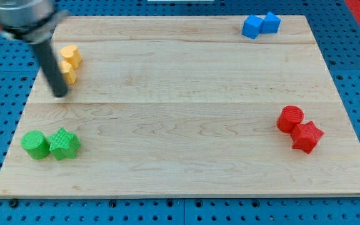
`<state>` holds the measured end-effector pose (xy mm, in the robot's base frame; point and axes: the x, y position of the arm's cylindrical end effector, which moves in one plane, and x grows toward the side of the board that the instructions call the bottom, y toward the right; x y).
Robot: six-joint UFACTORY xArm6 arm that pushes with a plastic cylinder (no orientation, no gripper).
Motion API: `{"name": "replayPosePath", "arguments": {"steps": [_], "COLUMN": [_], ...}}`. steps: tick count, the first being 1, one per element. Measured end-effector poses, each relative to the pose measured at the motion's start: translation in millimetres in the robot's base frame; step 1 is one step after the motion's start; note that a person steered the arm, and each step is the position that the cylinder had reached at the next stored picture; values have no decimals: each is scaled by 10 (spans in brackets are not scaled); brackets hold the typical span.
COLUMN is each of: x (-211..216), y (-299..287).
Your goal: Push the yellow hexagon to the top left
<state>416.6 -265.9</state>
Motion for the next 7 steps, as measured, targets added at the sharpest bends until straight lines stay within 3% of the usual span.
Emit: {"name": "replayPosePath", "arguments": {"steps": [1,2,3,6,7], "x": [-311,-533,-718,-1022,-1321], "y": [-140,475,509,53,530]}}
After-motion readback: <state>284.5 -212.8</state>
